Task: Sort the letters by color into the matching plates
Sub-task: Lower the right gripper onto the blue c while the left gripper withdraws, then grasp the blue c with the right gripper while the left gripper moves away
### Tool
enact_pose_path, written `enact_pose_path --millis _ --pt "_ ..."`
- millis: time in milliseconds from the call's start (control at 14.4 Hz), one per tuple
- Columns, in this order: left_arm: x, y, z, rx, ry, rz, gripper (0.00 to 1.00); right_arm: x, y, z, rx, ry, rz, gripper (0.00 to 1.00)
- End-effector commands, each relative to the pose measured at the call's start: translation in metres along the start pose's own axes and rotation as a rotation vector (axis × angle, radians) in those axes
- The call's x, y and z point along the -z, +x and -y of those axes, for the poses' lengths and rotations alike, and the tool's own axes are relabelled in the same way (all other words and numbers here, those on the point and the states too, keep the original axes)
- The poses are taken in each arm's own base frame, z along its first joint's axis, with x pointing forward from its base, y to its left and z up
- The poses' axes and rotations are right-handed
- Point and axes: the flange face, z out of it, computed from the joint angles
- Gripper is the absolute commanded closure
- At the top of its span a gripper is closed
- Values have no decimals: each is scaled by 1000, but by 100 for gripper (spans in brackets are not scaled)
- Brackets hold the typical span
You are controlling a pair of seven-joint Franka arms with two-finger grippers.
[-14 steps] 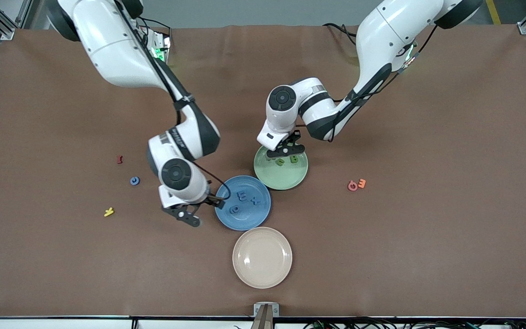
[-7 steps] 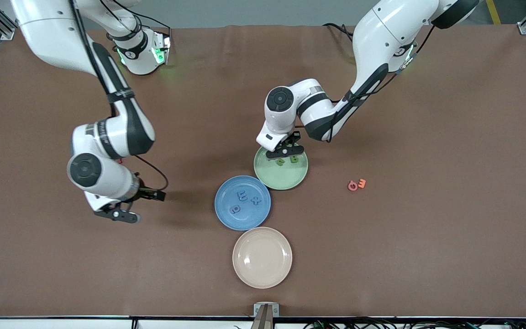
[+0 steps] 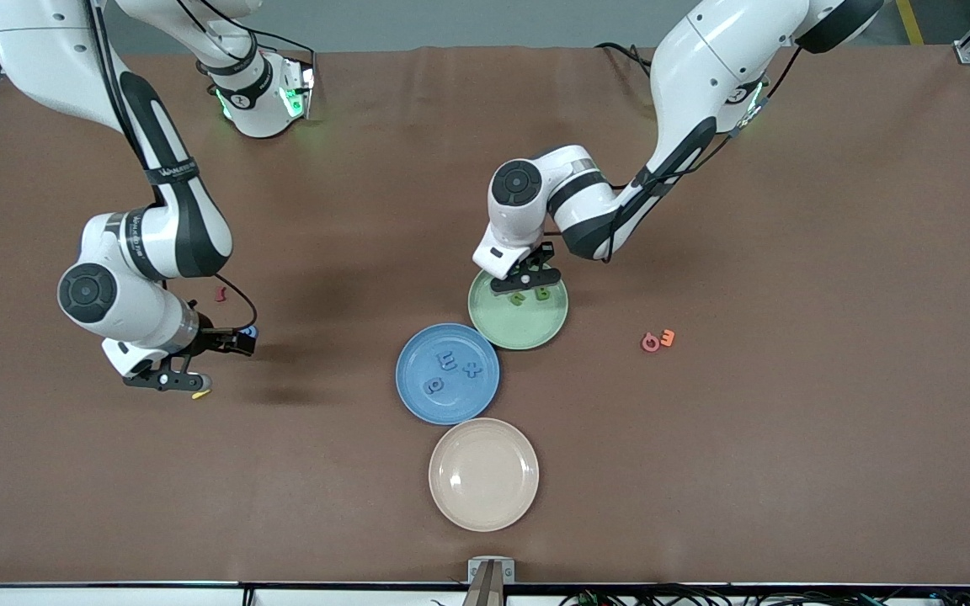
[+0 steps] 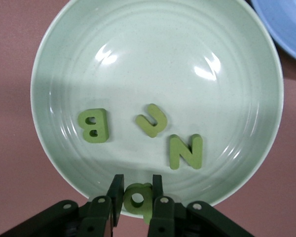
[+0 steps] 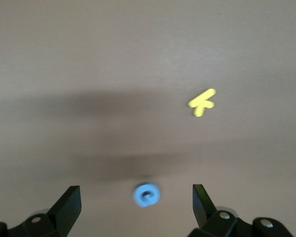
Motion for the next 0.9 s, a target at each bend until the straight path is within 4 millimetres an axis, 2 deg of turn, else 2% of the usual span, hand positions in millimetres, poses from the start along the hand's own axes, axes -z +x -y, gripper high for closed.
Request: enact_pose_path --millis 0,139,278,625,695,834 --pt "4 5 -2 1 0 -6 65 -20 -25 -27 24 8 -51 0" --pt "9 12 -2 12 -11 -13 62 -35 -34 -27 18 16 -81 0" --pt "14 16 -3 14 -20 -19 50 -45 -43 -24 -2 26 -70 0" --pt "26 30 2 36 -34 -34 50 -63 -50 -2 -31 68 -51 0" --pt "32 47 15 63 -36 -45 46 -66 -51 -1 -31 68 -54 0" --pt "46 65 29 91 -46 -64 30 -74 -54 0 -29 68 -60 0"
